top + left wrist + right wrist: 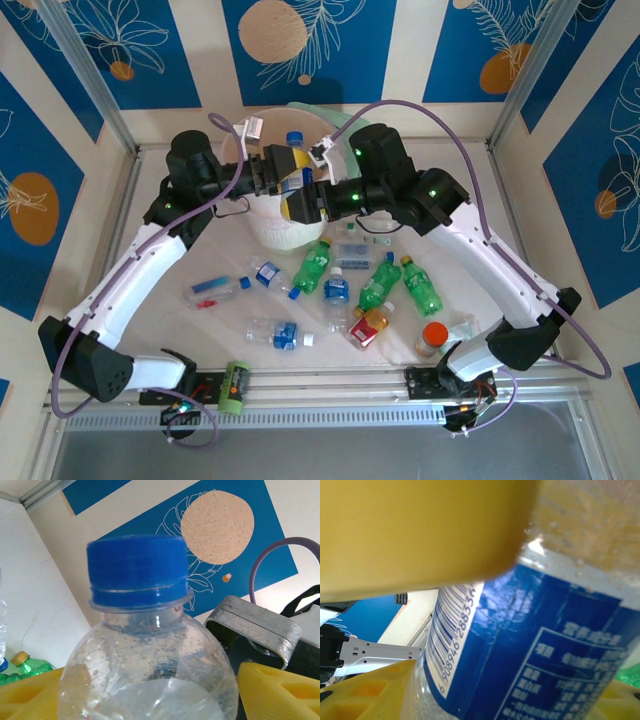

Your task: Put the plastic bottles in the bin

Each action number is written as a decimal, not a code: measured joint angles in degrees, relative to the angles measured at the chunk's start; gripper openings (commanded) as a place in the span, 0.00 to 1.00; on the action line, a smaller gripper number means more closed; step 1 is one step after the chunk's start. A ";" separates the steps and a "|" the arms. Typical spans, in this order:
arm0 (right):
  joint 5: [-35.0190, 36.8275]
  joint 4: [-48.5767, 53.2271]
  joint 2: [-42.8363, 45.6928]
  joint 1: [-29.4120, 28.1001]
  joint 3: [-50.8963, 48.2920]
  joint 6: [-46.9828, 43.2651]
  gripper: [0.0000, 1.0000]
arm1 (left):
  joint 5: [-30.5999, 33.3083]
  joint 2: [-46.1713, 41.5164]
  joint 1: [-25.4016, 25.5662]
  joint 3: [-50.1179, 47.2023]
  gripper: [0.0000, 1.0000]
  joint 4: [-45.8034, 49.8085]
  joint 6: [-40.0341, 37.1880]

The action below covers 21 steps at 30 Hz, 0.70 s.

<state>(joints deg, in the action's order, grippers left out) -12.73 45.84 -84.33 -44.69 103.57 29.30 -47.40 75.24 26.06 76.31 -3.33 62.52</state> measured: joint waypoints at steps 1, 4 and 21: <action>0.11 0.04 -0.13 0.00 0.28 0.00 0.59 | 0.00 0.00 0.00 0.00 0.72 0.00 -0.02; 0.42 0.02 -0.22 0.00 0.63 -0.02 0.60 | 0.00 0.00 0.07 0.00 0.69 -0.02 -0.04; 14.88 5.05 1.29 -0.96 0.68 0.44 0.99 | 8.94 3.91 -2.25 12.81 0.61 8.87 -6.64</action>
<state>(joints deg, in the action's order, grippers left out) 2.15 50.89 -83.05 -45.65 104.25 29.74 -38.46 79.15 23.81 89.12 5.54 55.88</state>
